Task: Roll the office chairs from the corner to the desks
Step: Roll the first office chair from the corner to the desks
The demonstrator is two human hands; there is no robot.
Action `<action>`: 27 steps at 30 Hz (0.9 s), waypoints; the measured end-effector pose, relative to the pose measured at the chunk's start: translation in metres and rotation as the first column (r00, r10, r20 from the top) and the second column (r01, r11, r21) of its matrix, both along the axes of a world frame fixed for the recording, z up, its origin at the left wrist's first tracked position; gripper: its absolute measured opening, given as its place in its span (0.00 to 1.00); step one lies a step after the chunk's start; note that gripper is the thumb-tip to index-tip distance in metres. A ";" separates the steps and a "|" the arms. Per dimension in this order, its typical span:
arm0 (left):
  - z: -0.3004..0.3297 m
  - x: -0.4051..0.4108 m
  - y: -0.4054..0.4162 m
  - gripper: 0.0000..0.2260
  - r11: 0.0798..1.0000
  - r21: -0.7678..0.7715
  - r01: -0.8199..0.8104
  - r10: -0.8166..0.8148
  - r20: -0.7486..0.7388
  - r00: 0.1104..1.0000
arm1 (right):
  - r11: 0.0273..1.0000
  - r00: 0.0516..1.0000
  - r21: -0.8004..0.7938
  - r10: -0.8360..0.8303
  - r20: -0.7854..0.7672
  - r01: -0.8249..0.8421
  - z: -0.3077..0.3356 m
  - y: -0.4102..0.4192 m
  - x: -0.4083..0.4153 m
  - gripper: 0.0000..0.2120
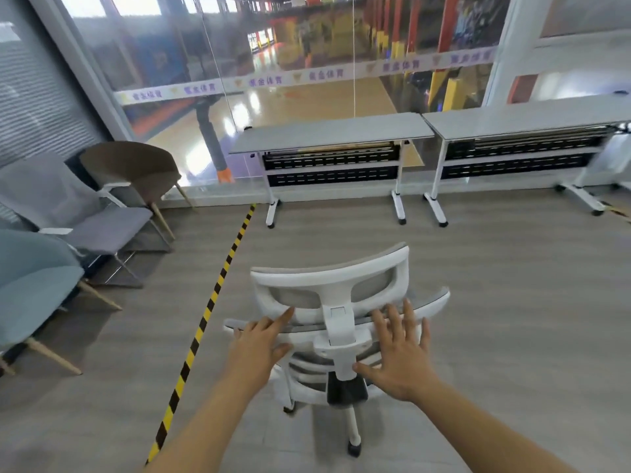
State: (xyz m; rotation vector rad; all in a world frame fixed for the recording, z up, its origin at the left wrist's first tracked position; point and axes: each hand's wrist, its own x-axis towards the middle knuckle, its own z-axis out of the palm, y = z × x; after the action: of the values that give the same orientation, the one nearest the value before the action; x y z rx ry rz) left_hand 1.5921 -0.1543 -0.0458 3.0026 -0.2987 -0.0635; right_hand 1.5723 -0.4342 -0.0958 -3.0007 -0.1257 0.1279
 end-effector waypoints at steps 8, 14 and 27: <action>-0.009 0.206 -0.053 0.31 0.993 0.020 0.115 -0.116 0.016 0.993 | 0.994 0.995 -0.025 -0.103 -0.002 0.103 0.012 -0.058 0.169 0.48; -0.007 0.351 -0.103 0.30 0.978 0.001 0.208 -0.207 0.047 0.977 | 0.972 0.970 0.009 -0.234 -0.066 0.235 0.028 -0.094 0.285 0.47; 0.003 0.614 -0.260 0.29 0.937 -0.089 0.338 -0.342 -0.025 0.939 | 0.906 0.911 0.160 -0.359 -0.204 0.392 0.045 -0.231 0.508 0.43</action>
State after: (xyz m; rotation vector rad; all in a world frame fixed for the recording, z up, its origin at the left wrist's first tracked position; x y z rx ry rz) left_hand 2.2061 -0.4148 -0.0428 2.8277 -0.7934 -0.1394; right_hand 2.0799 -0.6651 -0.0509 -2.7358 0.4341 0.3082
